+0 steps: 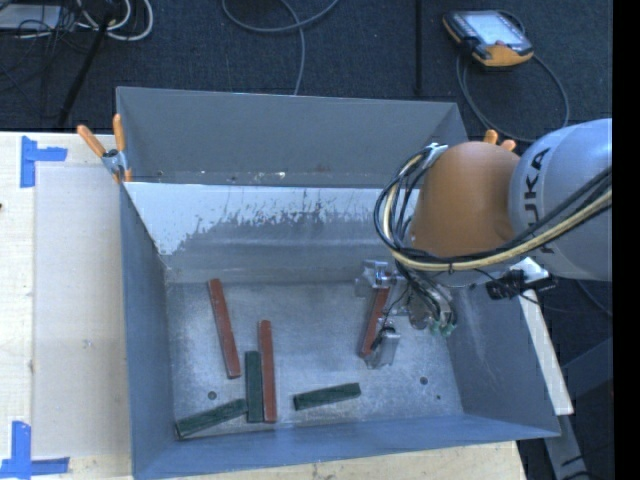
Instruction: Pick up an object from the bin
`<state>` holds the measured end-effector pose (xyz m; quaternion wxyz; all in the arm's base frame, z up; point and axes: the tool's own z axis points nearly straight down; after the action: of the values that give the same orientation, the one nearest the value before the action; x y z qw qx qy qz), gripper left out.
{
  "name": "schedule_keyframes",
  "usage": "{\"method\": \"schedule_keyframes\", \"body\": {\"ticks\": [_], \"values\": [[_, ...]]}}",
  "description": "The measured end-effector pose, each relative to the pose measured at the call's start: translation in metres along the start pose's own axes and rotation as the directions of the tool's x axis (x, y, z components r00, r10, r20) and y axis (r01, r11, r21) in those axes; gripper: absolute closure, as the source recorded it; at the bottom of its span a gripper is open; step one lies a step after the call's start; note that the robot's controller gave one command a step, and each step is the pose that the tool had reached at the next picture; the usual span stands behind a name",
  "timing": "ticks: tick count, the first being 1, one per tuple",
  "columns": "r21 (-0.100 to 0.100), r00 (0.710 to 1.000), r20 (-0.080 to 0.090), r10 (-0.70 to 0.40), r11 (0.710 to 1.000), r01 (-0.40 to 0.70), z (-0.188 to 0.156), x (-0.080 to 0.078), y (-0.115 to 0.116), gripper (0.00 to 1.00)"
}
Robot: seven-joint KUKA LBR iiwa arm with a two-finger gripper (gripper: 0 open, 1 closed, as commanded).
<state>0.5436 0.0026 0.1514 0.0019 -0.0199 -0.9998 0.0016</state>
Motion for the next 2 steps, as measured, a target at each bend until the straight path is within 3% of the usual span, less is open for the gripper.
{"method": "schedule_keyframes", "body": {"ticks": [1, 2], "values": [[-0.004, 0.999, 0.007, -0.039, 0.999, 0.039, 0.035, 0.017, 0.037, 0.00], [-0.005, 0.999, 0.001, -0.053, 0.999, 0.053, 0.066, 0.042, 0.022, 0.00]]}}
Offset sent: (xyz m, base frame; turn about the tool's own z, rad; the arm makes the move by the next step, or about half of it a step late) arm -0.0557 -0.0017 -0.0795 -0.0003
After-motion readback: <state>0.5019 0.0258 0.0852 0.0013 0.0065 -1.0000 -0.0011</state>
